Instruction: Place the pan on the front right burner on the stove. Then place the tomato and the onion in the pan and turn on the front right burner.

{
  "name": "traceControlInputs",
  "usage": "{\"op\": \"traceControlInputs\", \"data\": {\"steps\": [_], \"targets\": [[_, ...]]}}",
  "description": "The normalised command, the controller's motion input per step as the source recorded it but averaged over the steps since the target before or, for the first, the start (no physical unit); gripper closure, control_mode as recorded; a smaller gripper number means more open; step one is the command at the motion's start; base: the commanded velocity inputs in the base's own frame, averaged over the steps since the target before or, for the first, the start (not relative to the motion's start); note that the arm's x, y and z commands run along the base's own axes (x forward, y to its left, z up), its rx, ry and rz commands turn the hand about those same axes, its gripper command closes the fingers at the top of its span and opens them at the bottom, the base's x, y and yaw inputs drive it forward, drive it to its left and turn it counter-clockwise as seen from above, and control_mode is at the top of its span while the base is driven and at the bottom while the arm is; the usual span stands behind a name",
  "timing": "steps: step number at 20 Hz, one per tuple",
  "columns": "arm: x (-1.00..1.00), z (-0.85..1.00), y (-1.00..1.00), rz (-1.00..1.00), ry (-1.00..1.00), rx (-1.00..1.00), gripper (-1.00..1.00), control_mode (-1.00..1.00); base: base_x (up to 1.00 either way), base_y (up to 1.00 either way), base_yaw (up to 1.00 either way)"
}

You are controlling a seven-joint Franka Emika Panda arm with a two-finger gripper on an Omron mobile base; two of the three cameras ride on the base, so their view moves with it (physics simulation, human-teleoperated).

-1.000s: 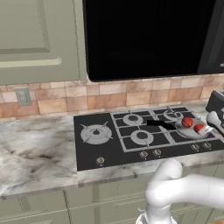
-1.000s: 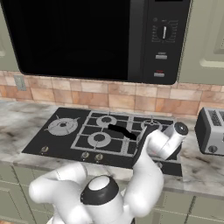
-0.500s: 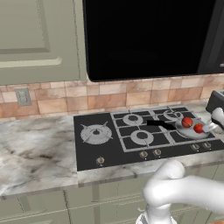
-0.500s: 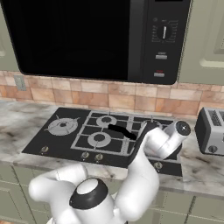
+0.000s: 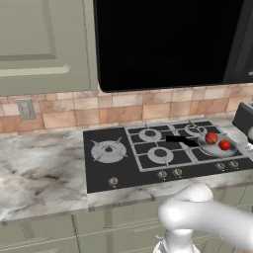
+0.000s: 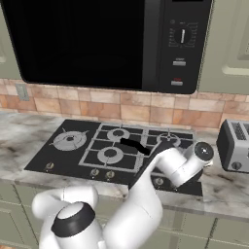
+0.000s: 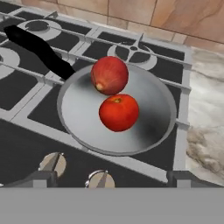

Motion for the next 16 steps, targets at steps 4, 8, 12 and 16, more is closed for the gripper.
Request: {"op": "traceControlInputs", "data": {"steps": [4,8,12,16], "targets": [[-0.43,0.14,0.0,-0.22,0.0,0.0,-1.0,-1.0,0.0,0.0,0.0],[-0.18,0.09,0.0,-0.14,0.0,0.0,-1.0,-1.0,0.0,0.0,0.0],[0.0,0.01,0.03,-0.04,0.04,0.0,-1.0,-1.0,0.0,0.0,0.0],[0.0,0.0,0.0,0.0,0.07,0.0,-1.0,-1.0,0.0,0.0,0.0]]}}
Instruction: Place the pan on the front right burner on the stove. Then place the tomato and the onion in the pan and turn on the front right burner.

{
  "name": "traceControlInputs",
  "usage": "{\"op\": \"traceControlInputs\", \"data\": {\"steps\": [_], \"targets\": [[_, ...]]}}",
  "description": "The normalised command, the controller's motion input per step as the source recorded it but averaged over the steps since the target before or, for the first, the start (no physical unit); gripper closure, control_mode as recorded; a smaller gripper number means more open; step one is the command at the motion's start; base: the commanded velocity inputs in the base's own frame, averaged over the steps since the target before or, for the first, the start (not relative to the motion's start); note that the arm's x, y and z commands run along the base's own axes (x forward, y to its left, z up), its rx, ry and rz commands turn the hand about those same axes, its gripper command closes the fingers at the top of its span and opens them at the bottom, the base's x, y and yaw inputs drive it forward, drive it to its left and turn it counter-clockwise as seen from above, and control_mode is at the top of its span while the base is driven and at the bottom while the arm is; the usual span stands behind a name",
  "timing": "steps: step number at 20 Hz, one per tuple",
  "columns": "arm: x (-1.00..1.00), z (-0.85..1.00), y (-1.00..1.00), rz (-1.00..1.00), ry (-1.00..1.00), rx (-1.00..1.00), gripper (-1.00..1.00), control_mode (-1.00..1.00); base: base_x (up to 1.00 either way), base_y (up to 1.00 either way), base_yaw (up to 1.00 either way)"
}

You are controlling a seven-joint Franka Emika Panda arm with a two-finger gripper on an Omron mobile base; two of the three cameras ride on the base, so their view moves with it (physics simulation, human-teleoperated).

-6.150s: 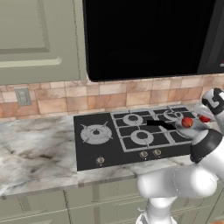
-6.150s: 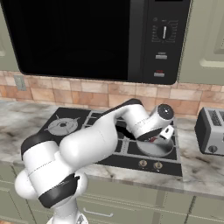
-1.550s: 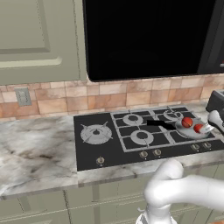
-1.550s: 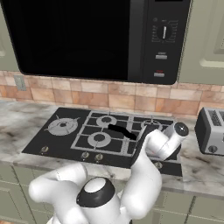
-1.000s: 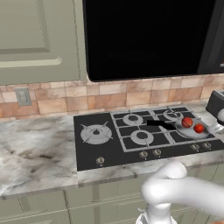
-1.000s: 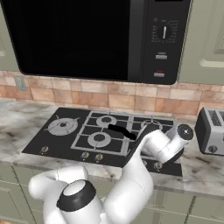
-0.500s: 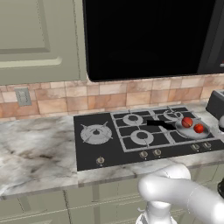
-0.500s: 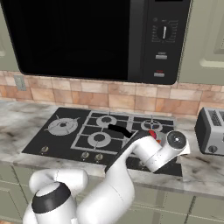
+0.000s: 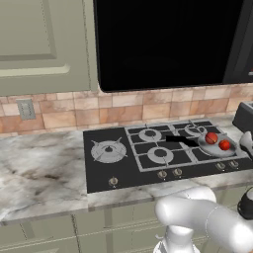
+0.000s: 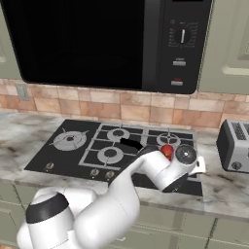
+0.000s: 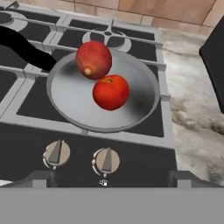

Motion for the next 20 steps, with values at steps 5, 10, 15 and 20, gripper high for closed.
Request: {"op": "traceControlInputs", "data": {"steps": [5,10,15,20], "targets": [[0.0,0.0,0.0,0.0,0.06,0.0,-1.0,-1.0,0.0,0.0,0.0],[0.0,0.0,0.0,0.0,0.09,0.0,-1.0,-1.0,0.0,0.0,0.0],[-0.02,0.0,0.0,-0.01,0.1,0.0,-1.0,-1.0,0.0,0.0,0.0],[-0.08,0.0,0.0,-0.1,0.05,0.01,-1.0,-1.0,0.0,0.0,0.0]]}}
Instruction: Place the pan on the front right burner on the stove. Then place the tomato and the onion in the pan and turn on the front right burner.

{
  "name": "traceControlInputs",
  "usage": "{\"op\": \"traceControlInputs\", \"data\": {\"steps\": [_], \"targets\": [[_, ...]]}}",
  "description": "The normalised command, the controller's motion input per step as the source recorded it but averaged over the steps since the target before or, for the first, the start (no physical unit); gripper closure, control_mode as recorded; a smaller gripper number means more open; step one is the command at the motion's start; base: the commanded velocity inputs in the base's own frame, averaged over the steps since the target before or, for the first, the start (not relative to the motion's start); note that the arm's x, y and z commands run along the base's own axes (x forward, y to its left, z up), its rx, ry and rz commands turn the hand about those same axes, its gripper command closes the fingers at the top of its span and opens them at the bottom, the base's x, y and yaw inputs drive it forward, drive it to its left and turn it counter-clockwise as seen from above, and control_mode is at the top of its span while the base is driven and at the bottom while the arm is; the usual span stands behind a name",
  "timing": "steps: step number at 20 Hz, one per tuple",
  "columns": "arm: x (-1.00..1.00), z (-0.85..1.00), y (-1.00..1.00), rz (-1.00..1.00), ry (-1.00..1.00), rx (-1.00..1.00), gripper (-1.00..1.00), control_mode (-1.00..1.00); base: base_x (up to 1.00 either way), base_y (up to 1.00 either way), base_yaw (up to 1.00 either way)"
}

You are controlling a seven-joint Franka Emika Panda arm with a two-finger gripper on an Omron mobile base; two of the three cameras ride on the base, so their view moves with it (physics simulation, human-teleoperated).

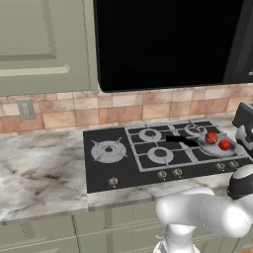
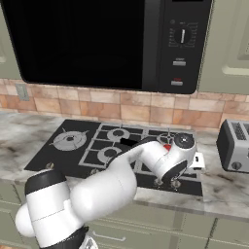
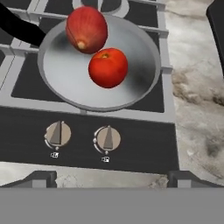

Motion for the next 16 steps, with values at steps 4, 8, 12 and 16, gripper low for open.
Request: {"op": "traceControlInputs", "data": {"steps": [4,8,12,16], "targets": [[-0.09,0.0,0.0,-0.14,0.01,0.0,-1.0,-1.0,0.0,0.0,0.0],[-0.01,0.0,0.04,-0.1,0.0,0.01,-1.0,-1.0,0.0,0.0,0.0],[0.0,0.0,0.17,-0.04,0.0,0.01,-1.0,-1.0,0.0,0.0,0.0],[0.0,0.0,0.2,0.0,0.03,0.01,-1.0,-1.0,0.0,0.0,0.0]]}}
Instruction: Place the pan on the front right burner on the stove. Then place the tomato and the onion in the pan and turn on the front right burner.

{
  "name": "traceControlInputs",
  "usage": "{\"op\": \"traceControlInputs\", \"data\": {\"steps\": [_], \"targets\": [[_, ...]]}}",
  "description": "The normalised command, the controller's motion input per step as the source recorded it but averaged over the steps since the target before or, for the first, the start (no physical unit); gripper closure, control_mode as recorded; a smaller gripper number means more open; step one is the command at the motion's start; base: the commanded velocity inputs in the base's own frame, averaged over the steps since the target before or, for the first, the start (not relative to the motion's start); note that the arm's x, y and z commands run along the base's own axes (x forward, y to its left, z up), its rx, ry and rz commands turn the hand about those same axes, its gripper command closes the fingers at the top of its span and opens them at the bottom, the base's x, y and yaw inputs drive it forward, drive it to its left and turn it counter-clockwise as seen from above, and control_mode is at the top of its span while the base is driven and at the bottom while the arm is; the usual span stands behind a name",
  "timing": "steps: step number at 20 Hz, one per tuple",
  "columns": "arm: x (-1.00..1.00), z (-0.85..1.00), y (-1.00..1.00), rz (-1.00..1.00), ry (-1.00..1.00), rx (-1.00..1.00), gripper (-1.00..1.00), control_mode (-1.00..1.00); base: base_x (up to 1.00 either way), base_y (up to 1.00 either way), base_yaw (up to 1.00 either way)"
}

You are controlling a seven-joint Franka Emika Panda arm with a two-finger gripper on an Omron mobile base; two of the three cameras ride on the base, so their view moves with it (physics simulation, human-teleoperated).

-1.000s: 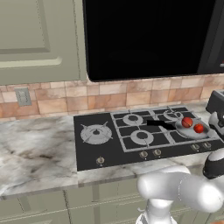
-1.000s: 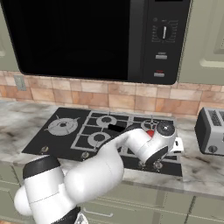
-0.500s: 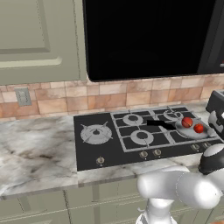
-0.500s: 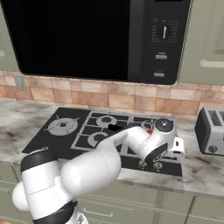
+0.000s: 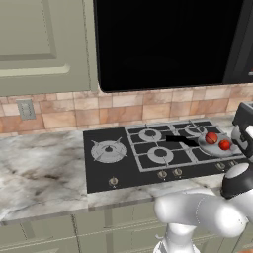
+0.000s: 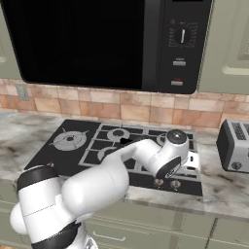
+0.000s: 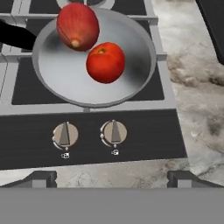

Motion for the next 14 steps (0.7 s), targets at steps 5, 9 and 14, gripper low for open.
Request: {"op": "traceControlInputs", "data": {"steps": [5,9,14], "targets": [[-0.04,0.0,0.2,0.0,0.06,0.0,-1.0,-1.0,0.0,0.0,0.0],[-0.09,-0.08,0.05,-0.03,0.09,0.0,-1.0,-1.0,0.0,0.0,0.0],[-0.07,-0.08,0.0,-0.06,0.07,0.0,-1.0,-1.0,0.0,0.0,0.0]]}}
